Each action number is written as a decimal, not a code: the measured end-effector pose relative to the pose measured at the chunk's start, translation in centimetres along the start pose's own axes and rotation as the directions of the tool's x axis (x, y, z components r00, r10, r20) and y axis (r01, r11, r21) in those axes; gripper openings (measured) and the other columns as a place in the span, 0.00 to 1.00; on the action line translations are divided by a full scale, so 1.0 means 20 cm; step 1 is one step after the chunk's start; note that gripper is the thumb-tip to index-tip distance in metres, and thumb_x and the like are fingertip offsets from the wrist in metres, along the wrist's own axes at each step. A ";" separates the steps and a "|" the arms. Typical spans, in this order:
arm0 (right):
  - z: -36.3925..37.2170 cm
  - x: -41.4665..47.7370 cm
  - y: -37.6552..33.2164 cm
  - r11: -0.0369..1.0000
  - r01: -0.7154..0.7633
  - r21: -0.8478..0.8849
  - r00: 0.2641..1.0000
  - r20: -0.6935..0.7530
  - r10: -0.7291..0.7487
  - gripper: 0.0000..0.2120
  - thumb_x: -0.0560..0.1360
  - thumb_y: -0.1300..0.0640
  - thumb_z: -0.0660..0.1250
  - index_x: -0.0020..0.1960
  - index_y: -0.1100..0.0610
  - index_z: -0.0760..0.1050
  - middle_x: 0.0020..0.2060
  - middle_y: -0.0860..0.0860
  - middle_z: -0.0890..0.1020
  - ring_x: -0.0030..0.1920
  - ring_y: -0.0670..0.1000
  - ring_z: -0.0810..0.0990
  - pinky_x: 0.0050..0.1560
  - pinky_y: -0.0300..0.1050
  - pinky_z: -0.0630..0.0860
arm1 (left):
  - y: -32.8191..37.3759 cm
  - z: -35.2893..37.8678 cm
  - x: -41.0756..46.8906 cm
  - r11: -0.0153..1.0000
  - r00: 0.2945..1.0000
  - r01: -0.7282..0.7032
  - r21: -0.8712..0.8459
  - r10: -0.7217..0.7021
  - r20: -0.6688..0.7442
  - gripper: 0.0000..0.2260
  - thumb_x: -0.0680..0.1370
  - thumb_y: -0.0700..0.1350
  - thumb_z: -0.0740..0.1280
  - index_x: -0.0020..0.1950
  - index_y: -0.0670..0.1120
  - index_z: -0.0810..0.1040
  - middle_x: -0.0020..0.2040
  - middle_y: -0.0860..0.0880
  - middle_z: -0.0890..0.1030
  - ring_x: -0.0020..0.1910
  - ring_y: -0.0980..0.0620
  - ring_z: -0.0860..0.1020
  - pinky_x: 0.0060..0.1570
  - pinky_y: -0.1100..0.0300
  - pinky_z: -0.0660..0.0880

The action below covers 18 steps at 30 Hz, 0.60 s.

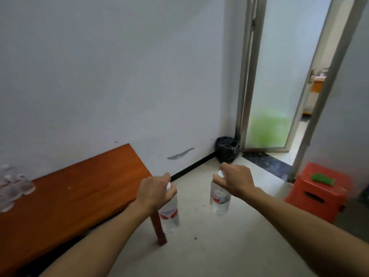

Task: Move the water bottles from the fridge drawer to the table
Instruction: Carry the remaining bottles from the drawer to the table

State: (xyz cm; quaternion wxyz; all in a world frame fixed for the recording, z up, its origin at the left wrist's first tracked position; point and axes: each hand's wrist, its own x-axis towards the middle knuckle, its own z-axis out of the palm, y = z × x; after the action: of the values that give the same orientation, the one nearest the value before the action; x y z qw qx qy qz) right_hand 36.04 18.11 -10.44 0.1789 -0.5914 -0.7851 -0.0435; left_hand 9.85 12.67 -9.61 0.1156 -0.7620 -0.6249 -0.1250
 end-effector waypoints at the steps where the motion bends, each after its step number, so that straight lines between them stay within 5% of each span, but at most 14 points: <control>1: 0.05 0.03 -0.12 0.999 0.035 0.025 0.999 0.010 -0.035 0.20 0.74 0.36 0.61 0.48 0.53 0.75 0.41 0.52 0.83 0.37 0.52 0.78 0.39 0.44 0.74 | -0.12 0.00 -0.05 0.999 0.999 0.037 0.009 -0.037 0.027 0.12 0.76 0.56 0.61 0.41 0.49 0.73 0.31 0.50 0.78 0.28 0.50 0.75 0.27 0.60 0.70; 5: 0.21 0.19 -0.58 0.986 0.146 0.084 0.987 0.056 -0.151 0.20 0.75 0.36 0.60 0.51 0.53 0.74 0.42 0.49 0.82 0.37 0.49 0.76 0.37 0.42 0.70 | -0.55 -0.04 -0.25 0.984 0.982 0.170 0.045 -0.173 0.078 0.10 0.78 0.56 0.60 0.41 0.53 0.68 0.32 0.55 0.72 0.28 0.58 0.71 0.27 0.66 0.64; 9: 0.37 0.40 -0.97 0.957 0.272 0.104 0.958 0.064 -0.280 0.29 0.71 0.28 0.49 0.48 0.51 0.73 0.38 0.48 0.82 0.34 0.48 0.78 0.36 0.42 0.75 | -0.89 -0.07 -0.44 0.937 0.934 0.342 0.064 -0.347 0.087 0.10 0.79 0.57 0.59 0.42 0.52 0.69 0.33 0.55 0.74 0.30 0.57 0.74 0.32 0.65 0.72; 18: 0.75 0.85 -1.78 0.819 0.538 0.198 0.809 0.151 -0.568 0.17 0.76 0.35 0.56 0.44 0.49 0.69 0.33 0.45 0.75 0.31 0.45 0.73 0.29 0.36 0.64 | -1.58 -0.04 -0.61 0.816 0.806 0.546 0.193 -0.574 0.147 0.11 0.79 0.58 0.56 0.46 0.52 0.69 0.33 0.56 0.71 0.28 0.59 0.69 0.28 0.68 0.60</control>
State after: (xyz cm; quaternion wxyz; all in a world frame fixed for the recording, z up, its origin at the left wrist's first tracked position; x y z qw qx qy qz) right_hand -5.10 27.31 -13.55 0.1201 -0.3231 -0.9384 0.0240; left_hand -23.57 7.27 -12.37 0.0640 -0.5418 -0.8375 -0.0324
